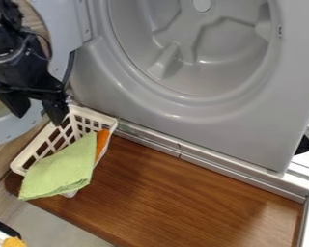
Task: Take the mint green towel inside the towel container.
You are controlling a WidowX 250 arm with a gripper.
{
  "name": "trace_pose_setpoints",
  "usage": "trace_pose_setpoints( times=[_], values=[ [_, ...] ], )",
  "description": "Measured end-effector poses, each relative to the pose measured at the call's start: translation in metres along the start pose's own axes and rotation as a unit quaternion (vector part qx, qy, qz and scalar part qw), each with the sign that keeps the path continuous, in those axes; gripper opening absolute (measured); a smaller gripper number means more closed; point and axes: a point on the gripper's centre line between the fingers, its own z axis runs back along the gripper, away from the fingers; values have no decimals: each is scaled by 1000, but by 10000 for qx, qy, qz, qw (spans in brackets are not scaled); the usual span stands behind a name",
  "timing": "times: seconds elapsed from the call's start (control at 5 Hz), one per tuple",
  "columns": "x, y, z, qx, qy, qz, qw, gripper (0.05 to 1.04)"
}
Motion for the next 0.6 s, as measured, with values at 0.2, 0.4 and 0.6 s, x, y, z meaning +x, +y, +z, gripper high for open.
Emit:
trace_pose_setpoints(
  times=[0.2,0.4,0.6],
  values=[
    [-3,-27,6,-163,-11,-282,9995,1001],
    [-14,-65,7,-387,141,-543,9977,1000],
    [-22,-88,-3,-331,398,-668,9964,1000]
  ],
)
